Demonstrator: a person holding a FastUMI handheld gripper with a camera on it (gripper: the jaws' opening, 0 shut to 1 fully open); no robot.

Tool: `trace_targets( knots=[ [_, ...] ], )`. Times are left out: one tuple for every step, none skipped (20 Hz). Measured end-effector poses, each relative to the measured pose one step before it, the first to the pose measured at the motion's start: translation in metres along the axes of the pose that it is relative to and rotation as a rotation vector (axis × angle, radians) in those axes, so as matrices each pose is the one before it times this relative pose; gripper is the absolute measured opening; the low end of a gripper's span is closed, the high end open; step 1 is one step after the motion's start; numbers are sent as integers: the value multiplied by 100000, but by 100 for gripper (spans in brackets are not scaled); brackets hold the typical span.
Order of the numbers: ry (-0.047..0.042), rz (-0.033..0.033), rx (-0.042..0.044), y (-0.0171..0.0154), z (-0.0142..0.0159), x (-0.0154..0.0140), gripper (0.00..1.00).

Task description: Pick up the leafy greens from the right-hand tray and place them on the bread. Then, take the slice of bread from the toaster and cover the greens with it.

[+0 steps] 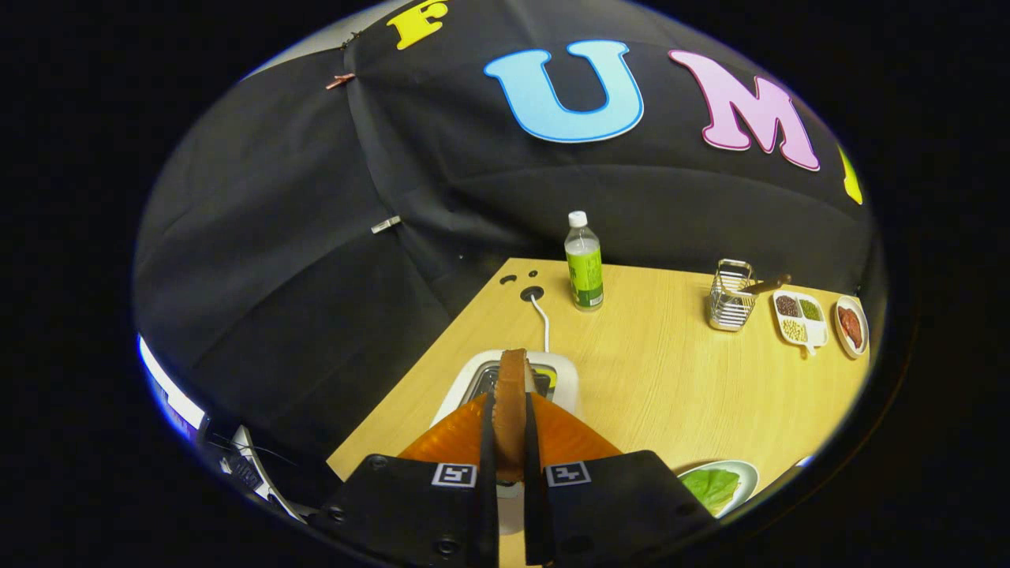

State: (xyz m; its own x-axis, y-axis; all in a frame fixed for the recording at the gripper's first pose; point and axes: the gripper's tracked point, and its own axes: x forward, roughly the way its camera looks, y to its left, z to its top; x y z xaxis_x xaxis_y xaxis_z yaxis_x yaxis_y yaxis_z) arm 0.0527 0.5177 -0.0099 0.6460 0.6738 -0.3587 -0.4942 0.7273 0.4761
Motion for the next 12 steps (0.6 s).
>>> trace_targets(
  knots=[
    [-1458, 645, -540, -61, 705, -874, 17],
    [-1621, 534, -802, -88, 711, -874, 17],
    [-1500, 243, -829, -184, 587, -861, 17],
    [-1273, -126, -563, -247, 643, -963, 17],
    [-1647, -420, -443, -312, 629, -932, 17],
    [-1968, -418, 141, -408, 665, -943, 17],
    [-1280, -352, 784, -485, 504, -1070, 17],
    [-1234, -687, 1026, -640, 456, -1042, 17],
    [-1005, -1323, 518, -957, 354, -908, 17],
    [-990, -1854, 217, -1105, 350, -985, 17],
    [-1155, -2093, 354, -1238, 204, -975, 17],
    [-725, -2365, 594, -1264, -23, -984, 17]
  ],
)
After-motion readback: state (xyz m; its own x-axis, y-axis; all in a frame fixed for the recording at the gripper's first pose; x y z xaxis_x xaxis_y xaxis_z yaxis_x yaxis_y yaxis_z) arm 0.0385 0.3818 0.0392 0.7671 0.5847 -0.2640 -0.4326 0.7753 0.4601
